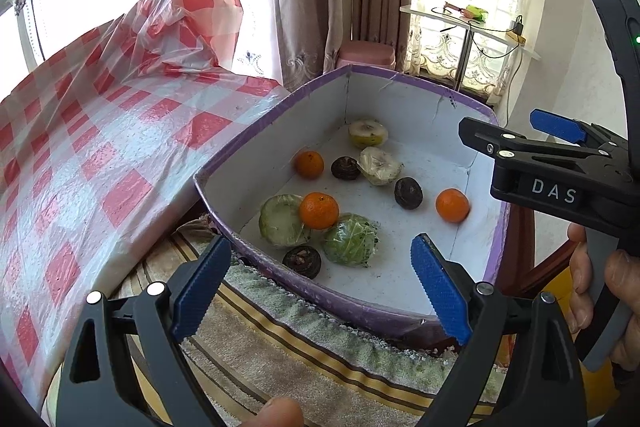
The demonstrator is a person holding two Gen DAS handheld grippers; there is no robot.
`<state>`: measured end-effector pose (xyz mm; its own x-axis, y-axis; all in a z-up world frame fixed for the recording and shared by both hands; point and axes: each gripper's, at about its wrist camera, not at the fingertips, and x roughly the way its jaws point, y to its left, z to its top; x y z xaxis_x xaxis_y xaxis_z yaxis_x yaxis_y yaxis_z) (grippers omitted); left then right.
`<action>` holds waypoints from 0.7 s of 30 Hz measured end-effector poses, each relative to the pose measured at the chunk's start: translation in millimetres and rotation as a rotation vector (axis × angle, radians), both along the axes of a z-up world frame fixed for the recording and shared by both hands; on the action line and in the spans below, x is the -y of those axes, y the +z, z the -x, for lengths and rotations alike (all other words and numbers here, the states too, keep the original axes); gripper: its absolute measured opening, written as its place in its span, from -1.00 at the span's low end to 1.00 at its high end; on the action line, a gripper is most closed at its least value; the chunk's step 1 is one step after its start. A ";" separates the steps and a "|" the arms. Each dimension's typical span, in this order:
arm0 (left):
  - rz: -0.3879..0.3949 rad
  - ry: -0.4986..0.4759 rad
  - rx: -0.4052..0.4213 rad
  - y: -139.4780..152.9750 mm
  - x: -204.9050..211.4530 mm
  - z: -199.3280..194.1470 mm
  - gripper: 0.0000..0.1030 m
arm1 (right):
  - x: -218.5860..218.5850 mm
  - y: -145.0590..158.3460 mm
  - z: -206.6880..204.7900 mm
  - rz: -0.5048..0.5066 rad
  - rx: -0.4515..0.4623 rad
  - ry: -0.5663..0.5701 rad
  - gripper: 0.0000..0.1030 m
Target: Organize fruits
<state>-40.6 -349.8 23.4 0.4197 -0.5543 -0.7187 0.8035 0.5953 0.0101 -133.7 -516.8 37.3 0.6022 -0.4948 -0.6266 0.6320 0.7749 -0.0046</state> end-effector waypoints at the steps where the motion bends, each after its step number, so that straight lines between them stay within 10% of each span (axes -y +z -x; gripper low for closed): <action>1: -0.002 0.000 -0.002 -0.3 0.4 0.0 0.72 | 0.1 0.3 0.0 0.000 -0.001 0.001 0.93; 21: -0.013 0.007 -0.026 -5.1 0.9 -4.7 0.72 | -0.2 -7.6 -0.8 -0.013 -0.019 -0.001 0.93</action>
<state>-35.8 -350.7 18.2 0.4047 -0.5415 -0.7369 0.7992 0.6011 -0.0028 -132.9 -516.6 29.7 0.5899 -0.4871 -0.6440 0.6327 0.7744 -0.0062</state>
